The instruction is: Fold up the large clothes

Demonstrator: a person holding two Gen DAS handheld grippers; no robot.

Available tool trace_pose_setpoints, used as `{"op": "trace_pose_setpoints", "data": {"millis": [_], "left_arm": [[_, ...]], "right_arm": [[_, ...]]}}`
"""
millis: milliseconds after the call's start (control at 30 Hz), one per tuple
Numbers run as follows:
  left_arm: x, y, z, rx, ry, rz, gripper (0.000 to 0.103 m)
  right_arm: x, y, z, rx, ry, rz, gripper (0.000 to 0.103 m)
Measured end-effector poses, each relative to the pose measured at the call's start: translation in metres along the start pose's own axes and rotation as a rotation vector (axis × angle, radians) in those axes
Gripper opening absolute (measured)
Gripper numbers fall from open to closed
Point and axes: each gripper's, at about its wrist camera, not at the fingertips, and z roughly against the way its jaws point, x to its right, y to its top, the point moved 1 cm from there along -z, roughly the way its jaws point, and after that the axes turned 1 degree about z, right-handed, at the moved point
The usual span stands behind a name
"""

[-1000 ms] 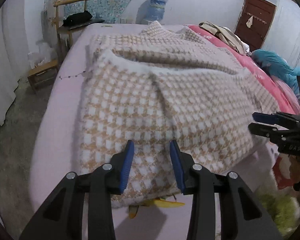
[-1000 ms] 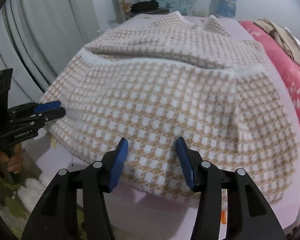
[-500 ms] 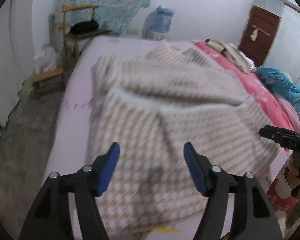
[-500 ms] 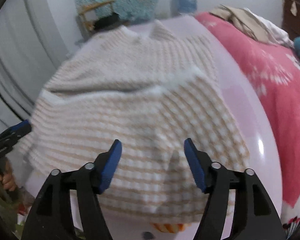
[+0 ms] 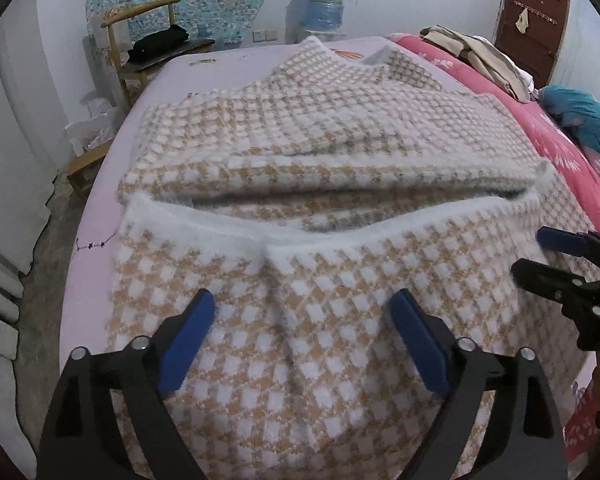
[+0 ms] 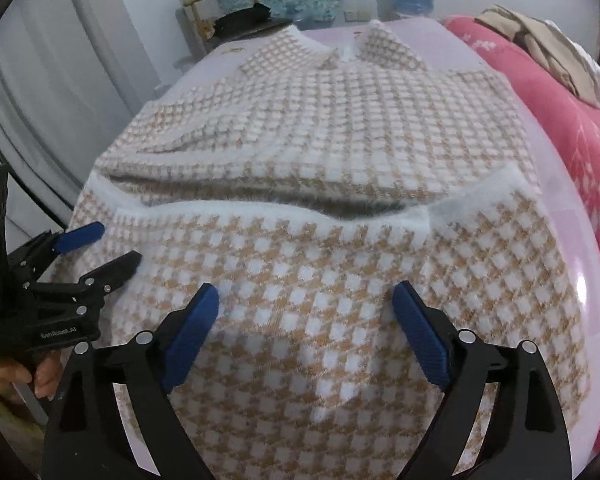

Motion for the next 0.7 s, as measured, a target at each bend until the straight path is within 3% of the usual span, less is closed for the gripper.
{"op": "trace_pose_setpoints", "data": {"millis": [133, 700], "left_arm": [[-0.0027, -0.0005, -0.0007, -0.008, -0.005, 0.012, 0.097], [0.0002, -0.0025, 0.0009, 0.004, 0.007, 0.007, 0.097]], "right_arm": [[0.0031, -0.0007, -0.0007, -0.019, 0.019, -0.010, 0.095], [0.0016, 0.0011, -0.0018, -0.046, 0.019, -0.039, 0.095]]}}
